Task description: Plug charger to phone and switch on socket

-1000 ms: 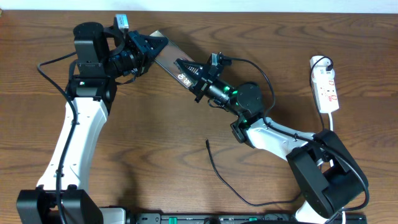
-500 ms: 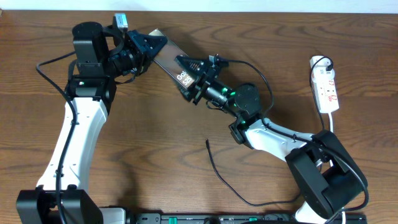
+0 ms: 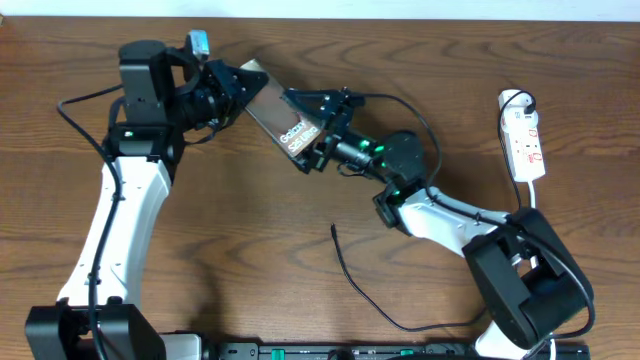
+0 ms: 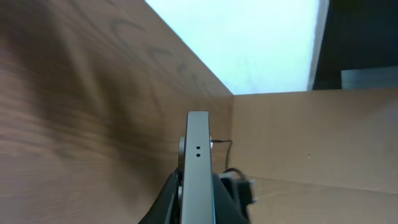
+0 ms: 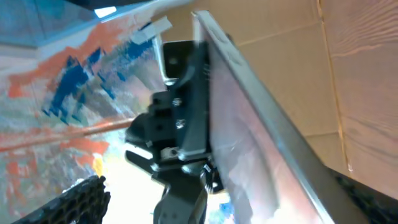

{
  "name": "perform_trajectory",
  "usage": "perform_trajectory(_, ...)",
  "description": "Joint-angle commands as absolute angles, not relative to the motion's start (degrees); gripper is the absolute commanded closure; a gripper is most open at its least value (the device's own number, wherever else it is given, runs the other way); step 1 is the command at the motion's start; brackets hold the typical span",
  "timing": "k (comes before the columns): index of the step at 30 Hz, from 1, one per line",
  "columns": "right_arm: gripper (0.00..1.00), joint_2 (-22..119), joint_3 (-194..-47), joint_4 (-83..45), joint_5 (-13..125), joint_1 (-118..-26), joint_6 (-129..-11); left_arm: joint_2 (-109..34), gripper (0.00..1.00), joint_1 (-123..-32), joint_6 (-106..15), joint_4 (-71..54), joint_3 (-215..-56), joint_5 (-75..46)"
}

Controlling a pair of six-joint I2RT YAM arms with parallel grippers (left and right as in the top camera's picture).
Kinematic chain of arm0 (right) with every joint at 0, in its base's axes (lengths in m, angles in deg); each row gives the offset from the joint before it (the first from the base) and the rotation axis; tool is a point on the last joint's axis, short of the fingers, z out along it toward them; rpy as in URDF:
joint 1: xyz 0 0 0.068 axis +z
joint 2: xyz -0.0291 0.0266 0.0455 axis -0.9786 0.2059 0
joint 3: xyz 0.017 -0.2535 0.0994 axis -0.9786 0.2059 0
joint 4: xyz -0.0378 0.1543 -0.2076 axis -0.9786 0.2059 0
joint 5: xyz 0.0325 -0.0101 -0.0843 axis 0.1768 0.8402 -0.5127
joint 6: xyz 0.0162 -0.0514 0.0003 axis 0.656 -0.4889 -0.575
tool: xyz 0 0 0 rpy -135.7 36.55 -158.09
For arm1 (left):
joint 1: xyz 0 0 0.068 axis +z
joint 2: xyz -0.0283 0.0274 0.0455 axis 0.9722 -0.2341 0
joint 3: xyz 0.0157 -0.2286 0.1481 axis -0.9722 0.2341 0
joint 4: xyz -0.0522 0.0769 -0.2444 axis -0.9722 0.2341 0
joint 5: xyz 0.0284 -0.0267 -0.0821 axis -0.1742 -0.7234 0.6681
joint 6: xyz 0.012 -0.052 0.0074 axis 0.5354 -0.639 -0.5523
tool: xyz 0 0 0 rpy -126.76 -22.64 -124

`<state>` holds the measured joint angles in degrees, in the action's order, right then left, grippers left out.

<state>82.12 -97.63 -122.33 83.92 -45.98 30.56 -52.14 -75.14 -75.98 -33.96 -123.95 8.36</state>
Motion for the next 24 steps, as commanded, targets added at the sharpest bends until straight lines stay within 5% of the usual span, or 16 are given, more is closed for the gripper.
perform_trajectory(1,0.01,81.51,-98.28,-122.51,92.21,-49.19,27.26,-51.31,0.93,-71.88,-71.98,-33.59,-123.95,12.49)
perform_trajectory(15,0.01,81.51,-98.3,-104.37,104.62,-54.91,4.51,-51.31,0.93,-63.23,-58.06,-35.86,-123.95,47.79)
perform_trajectory(24,0.01,81.49,-99.18,-100.67,111.86,-56.03,-4.01,-51.46,0.93,-63.23,-55.77,-37.94,-123.95,48.05)
